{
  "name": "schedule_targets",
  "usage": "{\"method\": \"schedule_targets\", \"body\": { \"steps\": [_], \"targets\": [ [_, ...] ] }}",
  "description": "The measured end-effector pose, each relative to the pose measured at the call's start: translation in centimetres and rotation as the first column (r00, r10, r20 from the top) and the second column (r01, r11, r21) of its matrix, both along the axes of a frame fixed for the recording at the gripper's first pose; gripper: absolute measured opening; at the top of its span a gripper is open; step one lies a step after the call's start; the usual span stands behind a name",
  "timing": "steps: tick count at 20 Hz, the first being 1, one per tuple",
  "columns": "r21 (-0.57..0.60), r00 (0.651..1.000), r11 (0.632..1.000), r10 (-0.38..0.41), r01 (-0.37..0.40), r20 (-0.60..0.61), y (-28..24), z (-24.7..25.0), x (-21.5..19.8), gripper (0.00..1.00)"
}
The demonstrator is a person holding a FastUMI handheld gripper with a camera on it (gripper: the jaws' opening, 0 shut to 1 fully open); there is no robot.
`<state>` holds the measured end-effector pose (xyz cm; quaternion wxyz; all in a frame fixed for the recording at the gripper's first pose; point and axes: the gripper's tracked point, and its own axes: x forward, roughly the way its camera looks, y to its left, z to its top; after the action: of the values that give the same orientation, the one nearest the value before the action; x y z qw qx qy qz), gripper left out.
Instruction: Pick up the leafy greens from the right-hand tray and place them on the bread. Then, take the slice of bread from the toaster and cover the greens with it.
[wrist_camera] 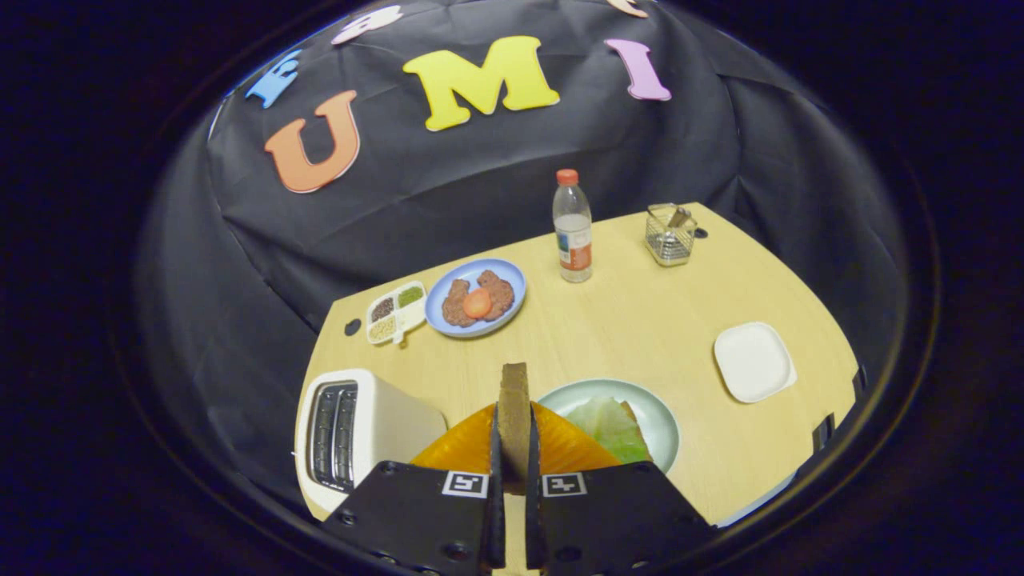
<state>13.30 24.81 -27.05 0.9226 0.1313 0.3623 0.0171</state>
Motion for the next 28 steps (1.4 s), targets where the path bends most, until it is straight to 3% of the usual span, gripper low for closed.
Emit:
{"method": "schedule_targets", "body": {
  "steps": [12, 20, 21, 24, 25, 28],
  "targets": [
    [0.042, 0.996, 0.997, -0.055, 0.058, -0.072, -4.8, -5.8, 1.2, 0.10],
    [-0.027, 0.985, 1.000, -0.019, 0.015, -0.172, -8.2, -9.5, 0.9, 0.14],
    [-0.033, 0.984, 0.999, -0.010, 0.005, -0.177, -8.4, -9.9, 1.1, 0.23],
    [-0.064, 0.983, 0.998, 0.016, -0.028, -0.185, -8.7, -10.7, 1.4, 0.23],
    [-0.078, 0.981, 0.996, 0.035, -0.051, -0.190, -8.8, -10.9, 1.6, 0.32],
    [-0.113, 0.979, 0.987, 0.096, -0.118, -0.181, -8.4, -10.7, 1.6, 0.38]
  ]
}}
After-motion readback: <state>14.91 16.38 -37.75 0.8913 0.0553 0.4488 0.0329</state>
